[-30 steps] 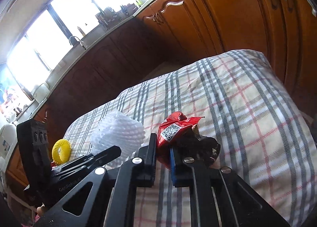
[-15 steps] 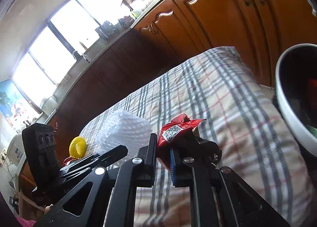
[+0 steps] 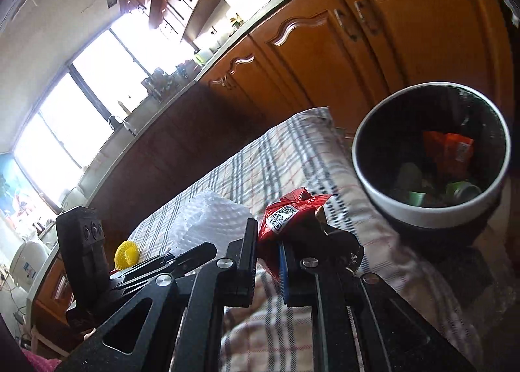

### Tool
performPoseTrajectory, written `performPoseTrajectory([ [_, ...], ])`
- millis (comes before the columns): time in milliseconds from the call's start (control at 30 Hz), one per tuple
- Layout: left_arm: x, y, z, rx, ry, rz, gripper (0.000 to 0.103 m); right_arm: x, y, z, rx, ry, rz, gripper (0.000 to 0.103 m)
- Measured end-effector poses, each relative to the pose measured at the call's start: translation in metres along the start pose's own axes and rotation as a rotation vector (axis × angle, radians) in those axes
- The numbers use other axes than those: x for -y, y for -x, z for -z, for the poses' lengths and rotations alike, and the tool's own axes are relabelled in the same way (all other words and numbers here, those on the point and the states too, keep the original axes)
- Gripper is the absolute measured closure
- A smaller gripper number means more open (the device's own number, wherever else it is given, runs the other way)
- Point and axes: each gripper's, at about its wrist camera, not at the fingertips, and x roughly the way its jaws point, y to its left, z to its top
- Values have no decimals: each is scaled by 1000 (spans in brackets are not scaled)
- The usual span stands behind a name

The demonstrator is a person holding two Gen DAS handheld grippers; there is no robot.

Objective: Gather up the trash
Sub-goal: 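Carry foam net and red bag over the bin and open both tools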

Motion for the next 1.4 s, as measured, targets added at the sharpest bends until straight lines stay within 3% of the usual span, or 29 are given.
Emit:
performPoseTrajectory([
  [700,61,-16,-6,-19,-99,39,83,45,53,1,87,-63,50,92],
  [1400,100,-48,-34,-45,-168,67,82,76,57,-23,117,-87,89,92],
])
